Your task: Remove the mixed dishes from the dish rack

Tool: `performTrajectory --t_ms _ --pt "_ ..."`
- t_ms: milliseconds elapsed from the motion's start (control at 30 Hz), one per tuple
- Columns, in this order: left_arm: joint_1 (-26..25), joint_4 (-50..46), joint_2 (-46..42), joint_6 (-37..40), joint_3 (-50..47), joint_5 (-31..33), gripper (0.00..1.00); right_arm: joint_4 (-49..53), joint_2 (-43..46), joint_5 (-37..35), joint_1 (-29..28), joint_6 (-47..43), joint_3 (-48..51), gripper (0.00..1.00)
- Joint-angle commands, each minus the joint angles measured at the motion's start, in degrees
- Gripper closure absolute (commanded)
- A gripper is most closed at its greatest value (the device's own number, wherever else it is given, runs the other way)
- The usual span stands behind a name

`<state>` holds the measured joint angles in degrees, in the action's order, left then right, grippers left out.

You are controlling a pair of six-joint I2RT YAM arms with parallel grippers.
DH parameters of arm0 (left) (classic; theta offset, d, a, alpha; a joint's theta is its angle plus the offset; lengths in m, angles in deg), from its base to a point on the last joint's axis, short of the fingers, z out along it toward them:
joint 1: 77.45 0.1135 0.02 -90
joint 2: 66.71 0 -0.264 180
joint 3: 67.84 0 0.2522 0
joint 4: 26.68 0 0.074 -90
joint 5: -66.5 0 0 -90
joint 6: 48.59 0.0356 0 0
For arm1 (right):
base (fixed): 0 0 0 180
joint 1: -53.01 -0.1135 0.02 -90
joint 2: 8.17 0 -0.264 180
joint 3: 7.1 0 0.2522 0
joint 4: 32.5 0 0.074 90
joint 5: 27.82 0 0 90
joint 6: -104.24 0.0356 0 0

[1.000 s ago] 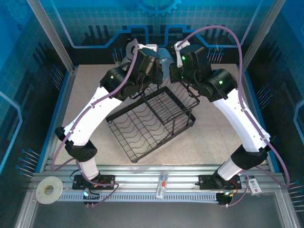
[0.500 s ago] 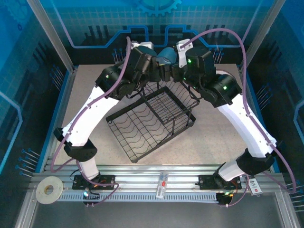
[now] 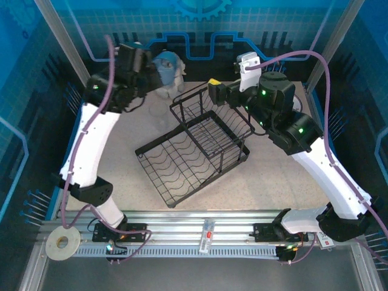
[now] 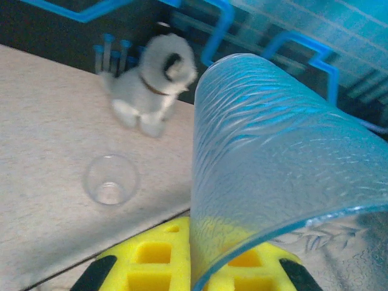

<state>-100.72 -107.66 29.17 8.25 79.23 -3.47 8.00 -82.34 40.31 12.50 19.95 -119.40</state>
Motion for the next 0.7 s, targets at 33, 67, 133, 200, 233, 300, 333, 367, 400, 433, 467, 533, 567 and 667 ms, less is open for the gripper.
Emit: performTrajectory --t_ms 33,67,133,200,233,300,333,367,400,433,467,533,567,667 --pt "6.5 -7.7 -2.0 -0.2 0.9 -9.2 1.0 -1.8 1.5 -1.1 -0.8 -1.1 2.4 0.0" --pt "8.1 -9.8 -1.1 -0.1 1.4 -11.1 1.0 -0.6 1.2 -1.4 -0.8 -1.0 2.1 0.0" --pt "11.1 -13.4 1.0 0.6 2.4 -14.8 1.0 1.8 0.4 -2.1 -0.6 -0.9 1.7 0.0" --pt "12.9 -15.0 2.9 1.9 2.6 -17.0 1.0 3.7 0.0 -2.8 -0.5 -1.1 1.7 0.0" --pt "13.4 -15.1 3.7 2.3 2.7 -17.9 1.0 4.0 0.0 -3.1 -0.6 -1.2 2.1 0.0" --pt "14.6 -14.8 5.4 3.0 3.0 -20.3 1.0 4.5 0.4 -3.2 -0.3 -1.2 3.0 0.0" --pt "14.9 -14.7 6.6 3.2 3.5 -21.3 1.0 4.5 0.5 -3.2 -0.2 -1.1 3.2 0.0" --pt "15.2 -15.0 8.0 3.7 4.3 -22.1 1.0 5.0 0.6 -3.1 -0.1 -1.0 3.2 0.0" --pt "15.3 -15.7 9.6 4.0 5.7 -22.5 1.0 5.7 0.4 -3.1 0.0 -0.8 3.1 0.0" --pt "15.4 -16.3 10.9 4.3 6.5 -22.7 1.0 6.4 0.3 -3.2 0.2 -0.6 2.9 0.0" --pt "15.4 -16.8 12.2 4.3 7.3 -22.7 1.0 7.0 0.2 -3.0 0.3 -0.4 2.7 0.0" --pt "15.4 -17.3 13.7 4.6 7.8 -22.2 1.0 7.7 0.3 -2.9 0.5 -0.1 2.6 0.0" --pt "15.4 -17.3 14.2 4.7 7.8 -21.5 1.0 7.9 0.5 -2.9 0.5 -0.1 2.6 0.0" --pt "15.5 -17.4 15.1 5.1 7.2 -20.8 1.0 8.5 0.9 -3.3 0.5 0.1 3.0 0.0"
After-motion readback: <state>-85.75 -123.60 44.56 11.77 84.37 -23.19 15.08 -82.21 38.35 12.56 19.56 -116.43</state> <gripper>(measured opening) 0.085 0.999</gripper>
